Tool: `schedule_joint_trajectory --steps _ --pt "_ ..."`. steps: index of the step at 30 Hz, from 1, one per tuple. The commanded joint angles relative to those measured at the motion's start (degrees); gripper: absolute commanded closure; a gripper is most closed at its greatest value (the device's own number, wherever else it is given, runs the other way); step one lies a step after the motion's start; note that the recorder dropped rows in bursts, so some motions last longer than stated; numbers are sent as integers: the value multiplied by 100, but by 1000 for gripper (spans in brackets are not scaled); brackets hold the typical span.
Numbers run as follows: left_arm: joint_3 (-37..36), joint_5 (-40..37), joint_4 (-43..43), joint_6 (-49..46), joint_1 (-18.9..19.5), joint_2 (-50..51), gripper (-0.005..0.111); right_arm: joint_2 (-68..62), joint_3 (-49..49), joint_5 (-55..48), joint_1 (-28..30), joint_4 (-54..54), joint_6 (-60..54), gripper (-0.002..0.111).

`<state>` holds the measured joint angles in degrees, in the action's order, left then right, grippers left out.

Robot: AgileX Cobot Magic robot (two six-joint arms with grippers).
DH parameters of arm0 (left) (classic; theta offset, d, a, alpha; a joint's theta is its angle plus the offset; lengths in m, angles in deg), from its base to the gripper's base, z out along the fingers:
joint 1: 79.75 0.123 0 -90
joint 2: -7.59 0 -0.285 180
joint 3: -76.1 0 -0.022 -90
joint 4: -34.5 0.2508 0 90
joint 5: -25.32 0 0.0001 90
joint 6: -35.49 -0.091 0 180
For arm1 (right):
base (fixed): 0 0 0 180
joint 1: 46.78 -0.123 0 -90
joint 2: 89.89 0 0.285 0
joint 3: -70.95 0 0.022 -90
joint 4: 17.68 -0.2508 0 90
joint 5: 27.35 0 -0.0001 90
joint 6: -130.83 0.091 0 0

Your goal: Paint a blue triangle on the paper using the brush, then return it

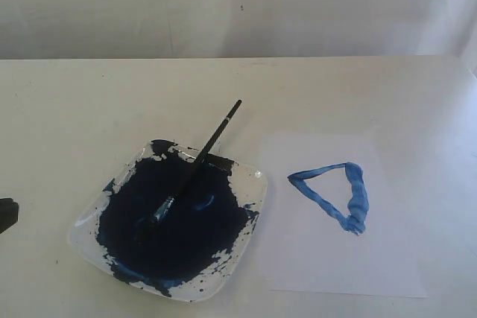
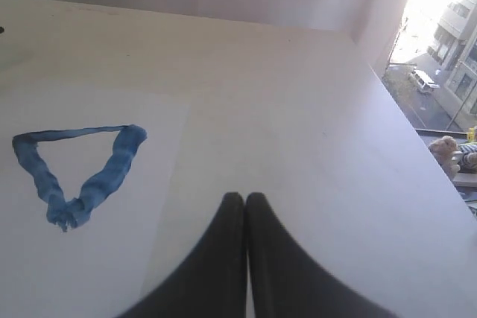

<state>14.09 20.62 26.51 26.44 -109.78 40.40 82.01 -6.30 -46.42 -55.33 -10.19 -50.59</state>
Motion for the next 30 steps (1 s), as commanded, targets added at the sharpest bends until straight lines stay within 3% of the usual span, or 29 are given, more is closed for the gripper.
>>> schedule_joint_trajectory --steps 1,30 --pt "-39 22 -23 4 -35 -40 107 32 3 24 44 -15 37 108" --pt "-39 22 -23 4 -35 -40 107 32 3 94 -186 -619 142 108"
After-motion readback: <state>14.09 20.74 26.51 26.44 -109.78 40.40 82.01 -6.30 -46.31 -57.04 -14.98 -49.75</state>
